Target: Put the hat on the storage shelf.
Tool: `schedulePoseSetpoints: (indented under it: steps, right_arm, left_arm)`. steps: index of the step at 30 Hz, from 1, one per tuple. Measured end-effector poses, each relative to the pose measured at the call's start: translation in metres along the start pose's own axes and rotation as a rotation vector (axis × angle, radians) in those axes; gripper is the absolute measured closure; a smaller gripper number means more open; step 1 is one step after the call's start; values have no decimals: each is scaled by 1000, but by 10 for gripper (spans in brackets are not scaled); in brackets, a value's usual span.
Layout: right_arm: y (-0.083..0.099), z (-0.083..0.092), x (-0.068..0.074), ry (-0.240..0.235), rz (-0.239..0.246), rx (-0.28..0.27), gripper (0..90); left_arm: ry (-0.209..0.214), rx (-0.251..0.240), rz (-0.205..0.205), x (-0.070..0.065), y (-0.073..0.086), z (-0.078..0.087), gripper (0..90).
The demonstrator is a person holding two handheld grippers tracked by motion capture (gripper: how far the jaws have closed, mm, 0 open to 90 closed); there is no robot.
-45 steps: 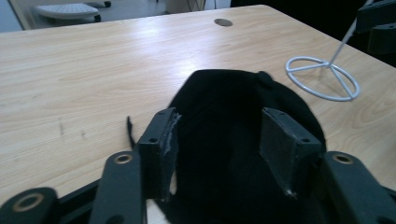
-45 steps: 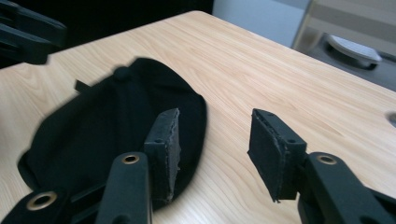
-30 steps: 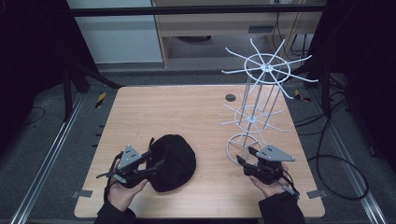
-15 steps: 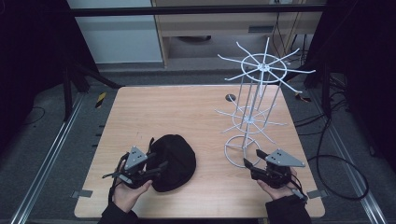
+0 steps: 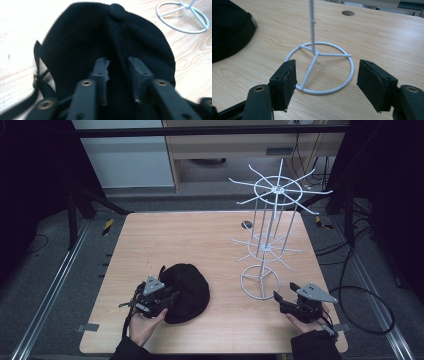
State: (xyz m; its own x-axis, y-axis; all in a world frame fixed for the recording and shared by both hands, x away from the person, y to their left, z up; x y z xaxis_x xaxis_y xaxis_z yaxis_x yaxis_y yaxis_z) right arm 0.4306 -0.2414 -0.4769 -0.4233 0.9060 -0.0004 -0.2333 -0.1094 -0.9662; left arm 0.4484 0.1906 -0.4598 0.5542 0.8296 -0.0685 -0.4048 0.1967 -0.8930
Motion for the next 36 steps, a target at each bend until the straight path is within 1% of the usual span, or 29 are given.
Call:
schedulePoseSetpoints:
  steps: [1,2,3,4,5,7,9,10,12,14,15,17,18,19,20,21,22,23,24,25,26,27,28,29,32,33,34,35,36]
  right_arm:
    - [0,0,0,0,0,0,315]
    - [2,-1,-4,12,-5,1,313]
    - [3,-1,-5,14,-7,1,313]
    - [3,0,-6,15,-13,1,313]
    - [3,0,-6,15,-13,1,313]
    - [4,-1,-7,20,-8,-1,312]
    - [5,-1,-8,20,-7,-1,312]
    - [5,-2,-9,24,-1,-3,311]
    - [6,-1,-11,28,-4,-2,311]
    - [6,-1,-12,34,-3,-5,309]
    - [6,-1,-12,34,-3,-5,309]
    - [7,-1,-14,41,-5,-6,308]
    - [7,-1,-14,43,-3,-6,308]
    - [7,-1,-14,43,-3,-6,308]
    - [7,-1,-13,40,-8,-3,308]
    - [7,-1,-13,40,-8,-3,308]
    - [8,-1,-14,40,-5,-5,308]
    - [8,-1,-15,42,-3,-6,308]
    - [8,-1,-15,41,-8,-5,309]
    - [8,-1,-15,41,-8,-5,309]
    - [8,-1,-16,44,-2,-7,309]
    - [9,-1,-16,46,-1,-8,310]
    - [9,-1,-17,50,-1,-10,311]
    - [9,-1,-17,50,-1,-10,311]
    - [11,0,-19,55,3,-8,311]
    - [11,0,-19,56,0,-8,310]
    - [11,-1,-20,62,6,-8,310]
    - [11,-1,-20,62,6,-8,310]
    - [11,-2,-21,63,3,-6,308]
  left_arm:
    - [-2,5,7,1,0,-1,717]
    - [0,10,19,1,0,-2,813]
    - [-1,13,26,2,0,-3,846]
    - [0,5,51,3,0,-2,868]
    - [0,5,51,3,0,-2,878]
    - [5,-22,61,5,-3,2,882]
    - [13,-48,57,5,-5,7,886]
    - [24,-86,50,4,-9,16,887]
    - [38,-130,54,3,-15,25,888]
    - [54,-161,56,3,-20,34,888]
    - [54,-161,56,3,-20,34,888]
    - [65,-204,57,3,-26,43,887]
    - [72,-232,64,3,-30,48,888]
    - [72,-232,64,3,-30,48,888]
    - [83,-260,69,4,-35,53,888]
    - [83,-260,69,4,-35,53,888]
    - [86,-289,69,4,-40,57,888]
    - [90,-305,72,4,-43,59,888]
    - [95,-317,74,3,-45,60,888]
    - [95,-317,74,3,-45,60,888]
    - [98,-332,71,3,-48,62,888]
    - [102,-357,77,3,-53,65,887]
    - [112,-392,74,3,-60,70,888]
    - [112,-392,74,3,-60,70,888]
    - [123,-448,76,3,-70,76,888]
    - [123,-465,71,3,-74,78,888]
    - [127,-502,76,2,-79,81,887]
    - [127,-502,76,2,-79,81,887]
    - [136,-522,74,0,-83,82,888]
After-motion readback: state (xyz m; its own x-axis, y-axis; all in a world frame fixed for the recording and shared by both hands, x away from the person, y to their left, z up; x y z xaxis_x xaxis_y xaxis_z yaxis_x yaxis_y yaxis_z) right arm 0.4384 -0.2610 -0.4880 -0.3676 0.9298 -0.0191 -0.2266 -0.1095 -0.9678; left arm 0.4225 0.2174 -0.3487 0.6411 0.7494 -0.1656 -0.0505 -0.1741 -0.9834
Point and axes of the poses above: each handheld gripper's, and its own axes: z roughly backward along the jaws, y roughly out of its underside, x roughly to its left, the point moved 2 cm from there along -z, roughly forward along the jaws, and after that the axes turned 11 degrees about -x, right-handed, at the moved point
